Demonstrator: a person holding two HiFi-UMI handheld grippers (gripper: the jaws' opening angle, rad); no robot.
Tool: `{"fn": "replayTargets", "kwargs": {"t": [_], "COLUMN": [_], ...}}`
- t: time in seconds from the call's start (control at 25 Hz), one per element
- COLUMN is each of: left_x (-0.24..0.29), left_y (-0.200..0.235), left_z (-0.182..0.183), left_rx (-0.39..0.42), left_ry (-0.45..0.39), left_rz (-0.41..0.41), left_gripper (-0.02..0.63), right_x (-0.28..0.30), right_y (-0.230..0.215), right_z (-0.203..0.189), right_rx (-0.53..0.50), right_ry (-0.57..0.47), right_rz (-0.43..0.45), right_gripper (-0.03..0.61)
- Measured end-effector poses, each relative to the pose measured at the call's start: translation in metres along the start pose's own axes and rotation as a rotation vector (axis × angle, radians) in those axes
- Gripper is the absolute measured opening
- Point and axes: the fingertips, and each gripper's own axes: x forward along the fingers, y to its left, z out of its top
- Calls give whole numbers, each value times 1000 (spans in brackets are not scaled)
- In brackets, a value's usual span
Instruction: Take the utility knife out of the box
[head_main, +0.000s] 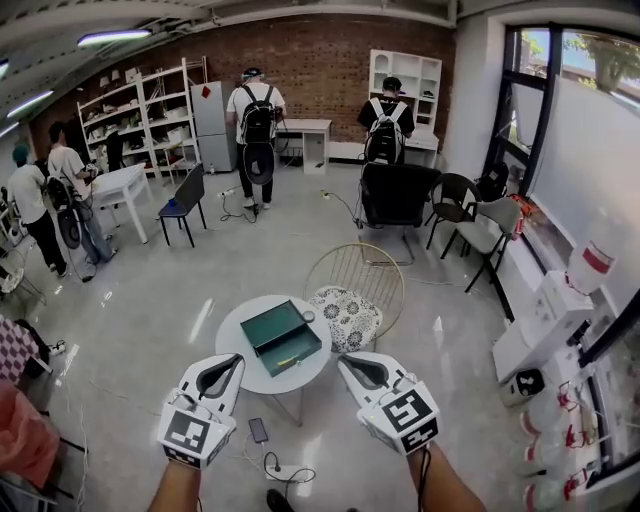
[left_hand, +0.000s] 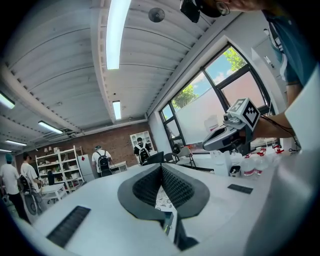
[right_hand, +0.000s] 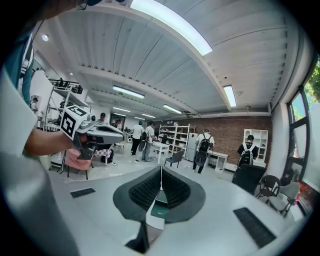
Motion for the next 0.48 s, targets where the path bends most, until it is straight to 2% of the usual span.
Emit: {"fn": "replayTargets", "kwargs": {"t": [0.32,0.48], "left_x": [12,10], "left_y": [83,118], "left_z": [-36,-42], "left_rx": [8,5], "left_ry": [-24,-45], "left_rz": [-96,-125], "left_gripper": [18,18], "right_x": [79,110], "right_y": [19,32], "right_z": [19,28], "right_rx": [22,24], "right_ry": [17,27], "right_rz": [-85,-116], "right_gripper": [37,37]}}
